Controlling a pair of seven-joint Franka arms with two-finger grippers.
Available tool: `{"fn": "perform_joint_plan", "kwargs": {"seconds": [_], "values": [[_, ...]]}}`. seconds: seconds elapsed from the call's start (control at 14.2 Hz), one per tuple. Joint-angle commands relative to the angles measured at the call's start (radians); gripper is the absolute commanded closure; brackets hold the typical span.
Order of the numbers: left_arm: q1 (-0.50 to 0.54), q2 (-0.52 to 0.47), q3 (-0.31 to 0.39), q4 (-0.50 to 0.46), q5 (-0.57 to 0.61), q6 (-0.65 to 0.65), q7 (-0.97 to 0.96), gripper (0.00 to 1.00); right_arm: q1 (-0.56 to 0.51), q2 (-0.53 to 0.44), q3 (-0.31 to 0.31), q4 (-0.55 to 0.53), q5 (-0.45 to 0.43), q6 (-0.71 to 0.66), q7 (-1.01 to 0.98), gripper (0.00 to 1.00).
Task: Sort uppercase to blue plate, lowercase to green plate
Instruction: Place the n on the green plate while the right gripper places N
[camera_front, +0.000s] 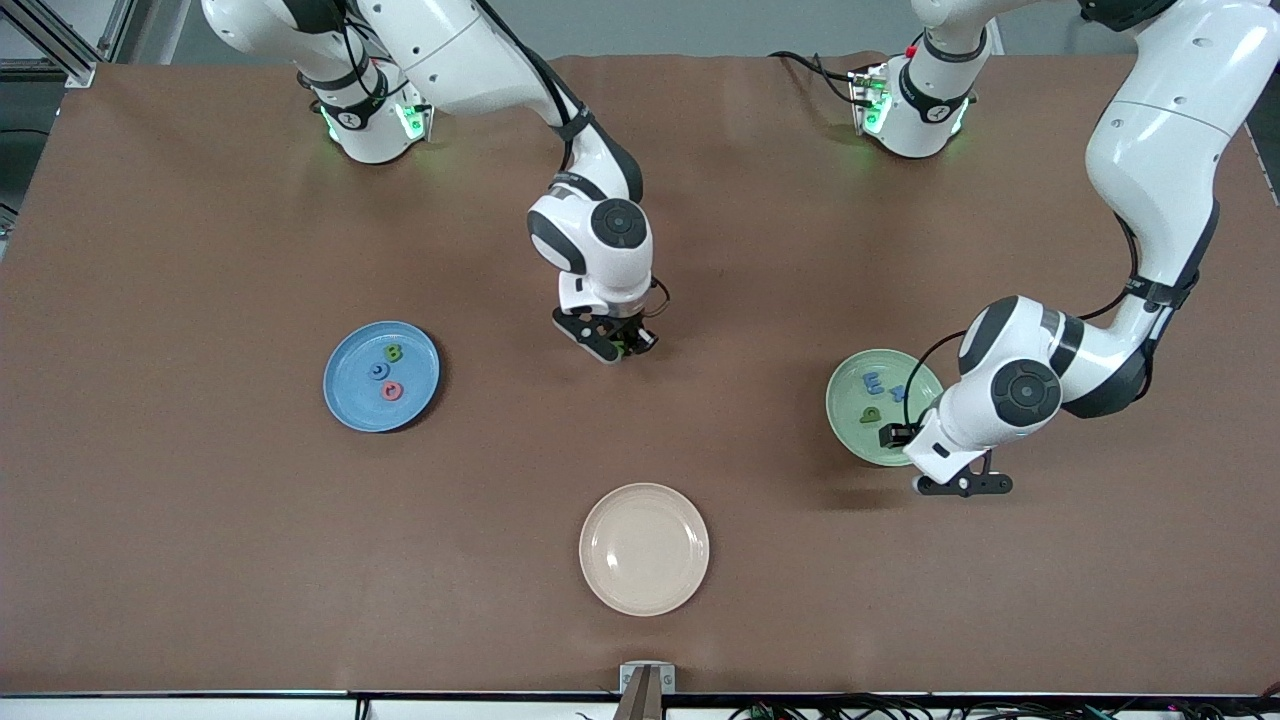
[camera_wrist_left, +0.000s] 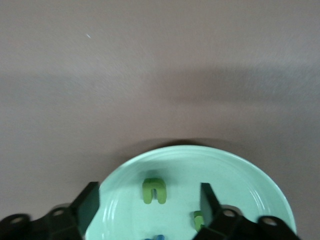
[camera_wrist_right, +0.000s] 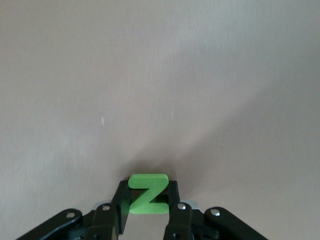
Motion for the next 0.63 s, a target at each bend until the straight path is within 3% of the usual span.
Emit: {"fn": "perform_joint_plan", "kwargs": {"seconds": [0.0,0.28,0.56], "values": [[0.006,-0.109,-0.018,-0.016,-0.015,-0.075,-0.006,0.0,-0.12,-0.02,0.008,-0.006,-0.005,-0.107,-0.237,1.0],[0.028,-0.235,-0.024,-0.013,-0.029,-0.193,0.017,0.0,-0.275,-0.104,0.007,-0.016,-0.005,-0.302,-0.577,1.0],[0.14,-0.359,-0.063,-0.004,-0.203,-0.225,0.19,0.0,-0.411,-0.174,0.005,-0.022,-0.005,-0.429,-0.845,0.99]]}}
